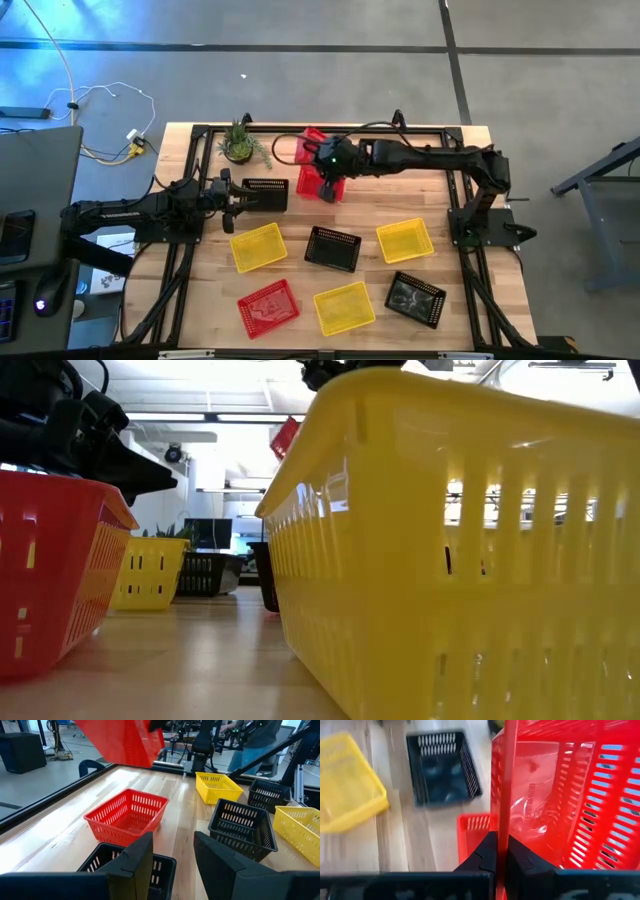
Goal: Stack baskets by color
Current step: Stack the top right red bin on top of the top left red basket
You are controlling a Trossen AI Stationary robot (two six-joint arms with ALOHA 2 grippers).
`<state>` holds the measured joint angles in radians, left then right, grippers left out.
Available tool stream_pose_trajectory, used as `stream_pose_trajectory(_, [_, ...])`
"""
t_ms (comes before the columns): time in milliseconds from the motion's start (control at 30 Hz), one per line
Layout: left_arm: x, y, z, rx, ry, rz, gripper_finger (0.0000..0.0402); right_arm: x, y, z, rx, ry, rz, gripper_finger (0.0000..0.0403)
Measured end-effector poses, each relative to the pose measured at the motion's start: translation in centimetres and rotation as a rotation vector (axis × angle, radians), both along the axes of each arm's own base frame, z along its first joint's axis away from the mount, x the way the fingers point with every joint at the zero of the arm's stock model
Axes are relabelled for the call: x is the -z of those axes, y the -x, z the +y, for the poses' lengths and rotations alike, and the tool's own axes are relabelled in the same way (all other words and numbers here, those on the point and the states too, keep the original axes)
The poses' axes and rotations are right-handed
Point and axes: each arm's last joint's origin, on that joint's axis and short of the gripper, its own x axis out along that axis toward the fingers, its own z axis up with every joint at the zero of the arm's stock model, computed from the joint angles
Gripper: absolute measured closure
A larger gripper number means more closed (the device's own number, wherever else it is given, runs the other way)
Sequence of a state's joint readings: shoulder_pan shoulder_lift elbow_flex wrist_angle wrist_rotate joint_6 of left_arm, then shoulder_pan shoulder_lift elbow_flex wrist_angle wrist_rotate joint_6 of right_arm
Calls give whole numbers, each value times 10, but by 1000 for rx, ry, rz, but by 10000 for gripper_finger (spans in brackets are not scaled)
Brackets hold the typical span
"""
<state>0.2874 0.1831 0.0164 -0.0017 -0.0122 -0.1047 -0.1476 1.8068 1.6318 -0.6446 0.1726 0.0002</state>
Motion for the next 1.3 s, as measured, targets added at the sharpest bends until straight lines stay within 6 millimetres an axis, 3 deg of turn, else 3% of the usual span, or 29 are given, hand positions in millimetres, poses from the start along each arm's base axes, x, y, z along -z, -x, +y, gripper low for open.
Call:
stream_pose_trajectory(233, [1, 0, 0, -6, 26, 7, 271, 3, -14, -4, 3, -24, 142, 403])
stream_pose_trajectory(733, [2, -1, 0, -5, 28, 13, 271, 54, -55, -3, -36, -109, 429, 403])
stream_pose_trajectory(867, [2, -1, 0, -5, 28, 12, 271, 69, -60, -3, -35, -117, 475, 403])
stream_pose_trajectory(1300, [2, -1, 0, -5, 29, 12, 271, 78, -59, -4, -59, -122, 518, 403])
